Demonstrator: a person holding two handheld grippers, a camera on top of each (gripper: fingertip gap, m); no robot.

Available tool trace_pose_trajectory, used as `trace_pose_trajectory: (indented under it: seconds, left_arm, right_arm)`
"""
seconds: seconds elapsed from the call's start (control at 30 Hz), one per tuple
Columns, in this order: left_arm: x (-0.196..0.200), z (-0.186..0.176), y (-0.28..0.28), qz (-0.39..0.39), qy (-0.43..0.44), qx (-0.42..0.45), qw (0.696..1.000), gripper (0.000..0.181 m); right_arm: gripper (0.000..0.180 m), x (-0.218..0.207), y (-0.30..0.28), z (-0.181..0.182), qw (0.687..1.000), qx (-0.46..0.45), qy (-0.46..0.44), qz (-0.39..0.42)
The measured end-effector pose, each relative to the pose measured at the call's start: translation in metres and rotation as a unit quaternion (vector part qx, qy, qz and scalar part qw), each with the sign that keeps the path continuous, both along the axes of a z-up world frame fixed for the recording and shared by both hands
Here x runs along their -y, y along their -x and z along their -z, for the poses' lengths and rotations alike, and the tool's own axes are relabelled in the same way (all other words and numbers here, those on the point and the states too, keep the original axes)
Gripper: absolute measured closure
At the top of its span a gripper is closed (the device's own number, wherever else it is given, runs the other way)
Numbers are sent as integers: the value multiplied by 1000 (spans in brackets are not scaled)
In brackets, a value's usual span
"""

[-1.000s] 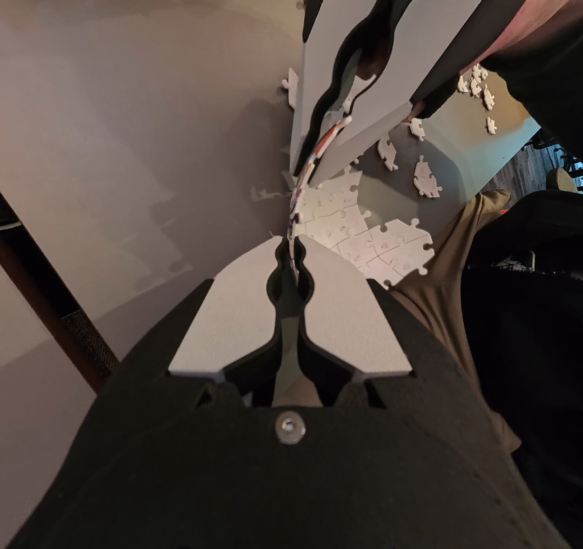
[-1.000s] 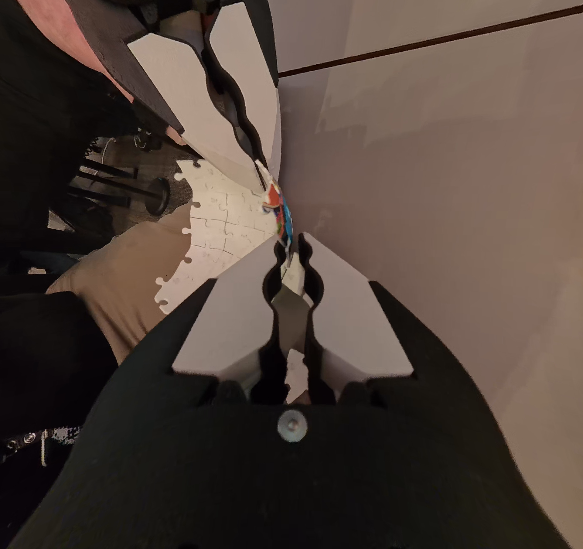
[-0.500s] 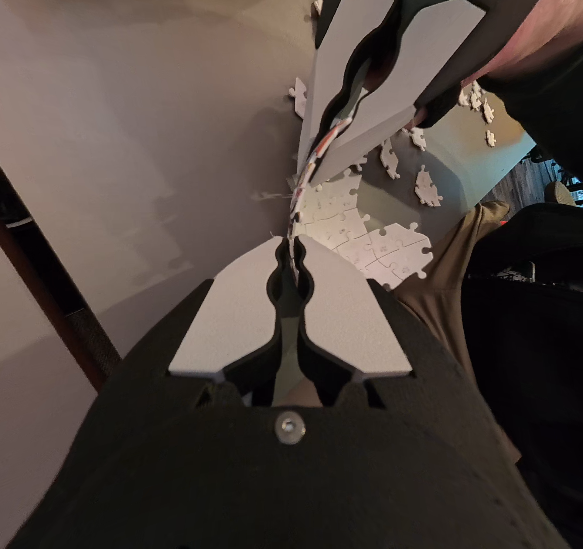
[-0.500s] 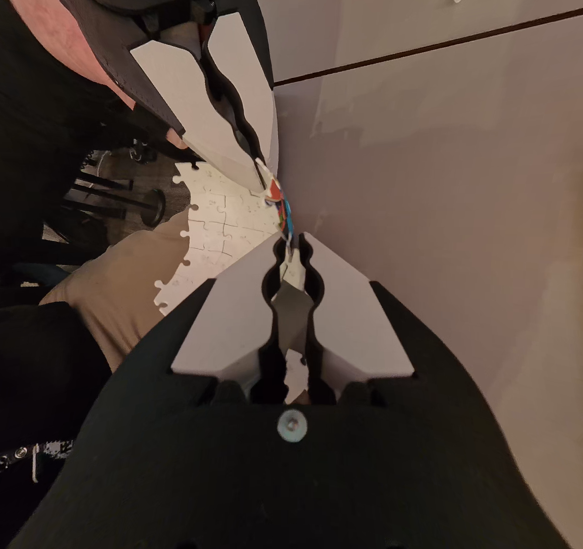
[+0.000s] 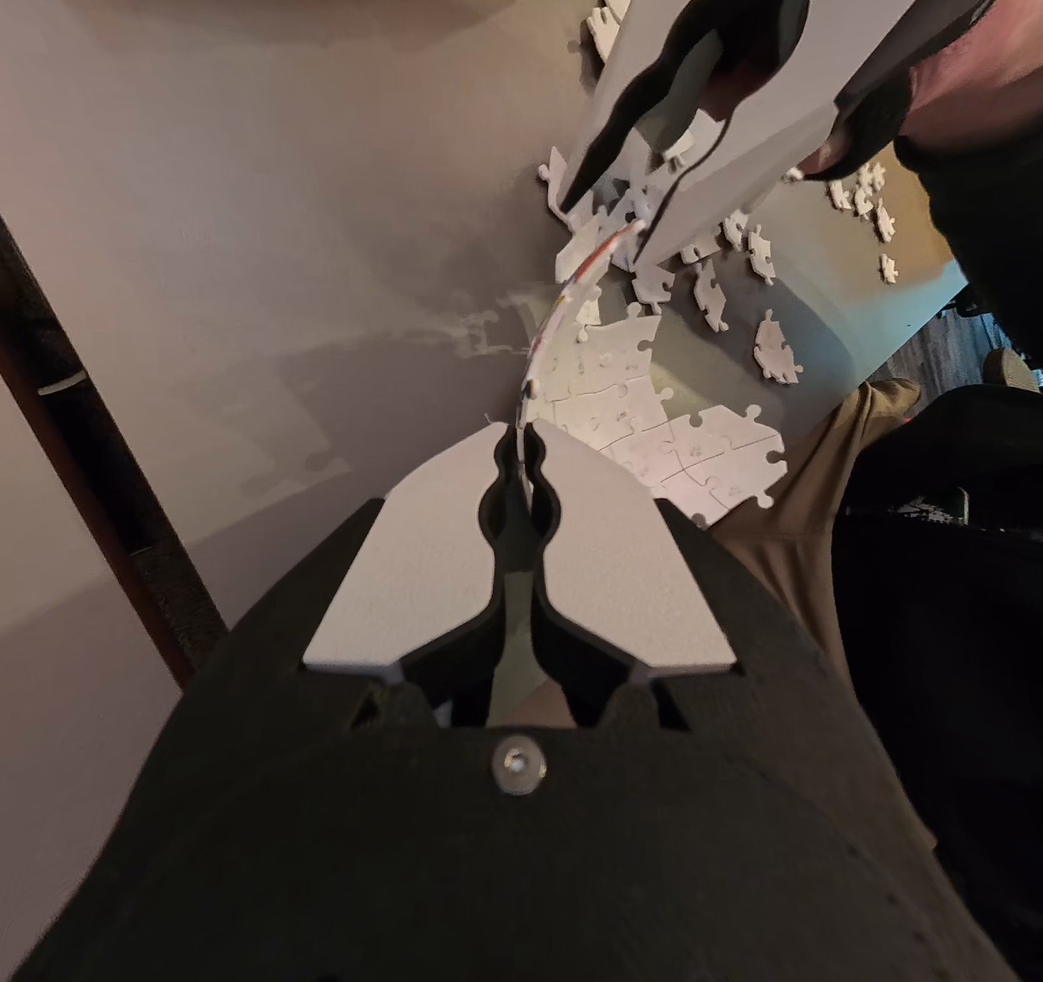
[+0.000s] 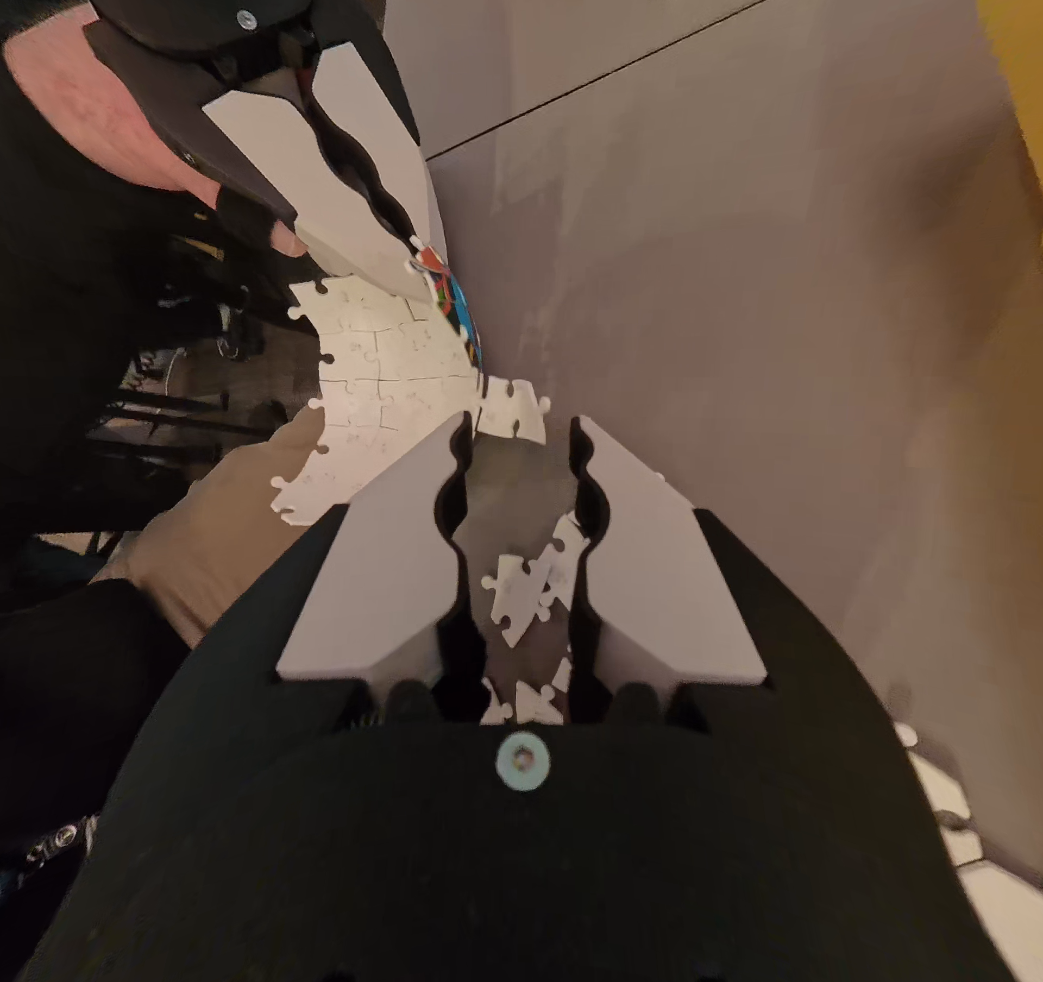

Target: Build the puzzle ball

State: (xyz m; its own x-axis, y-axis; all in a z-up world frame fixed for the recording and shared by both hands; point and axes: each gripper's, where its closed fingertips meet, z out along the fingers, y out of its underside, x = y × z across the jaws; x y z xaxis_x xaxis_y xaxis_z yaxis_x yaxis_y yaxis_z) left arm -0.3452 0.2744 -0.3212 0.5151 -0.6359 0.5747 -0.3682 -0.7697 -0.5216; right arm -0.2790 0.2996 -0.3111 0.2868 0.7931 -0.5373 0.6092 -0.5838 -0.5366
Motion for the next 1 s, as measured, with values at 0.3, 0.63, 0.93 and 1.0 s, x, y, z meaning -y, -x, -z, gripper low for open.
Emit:
trace_pose_trajectory:
  seconds: [0.3,0.63,0.93,1.0]
  left_arm:
    - [0,1,-1,-5,1,-2,1000,178]
    - [0,1,-2,-9,1,-5,1000,178]
    - [1,0,-3,-8,0,-7,1000,178]
    - [1,0,-4,-8,0,-7,1000,178]
  right_arm:
    - [152,17,0,13,997,-46,59,20]
    - [170,25,12,6,997,-79,18,-3]
    - [170,27,16,5,997,-67,-20,-18]
    - [171,27,17,5,998,-60,-29,-21]
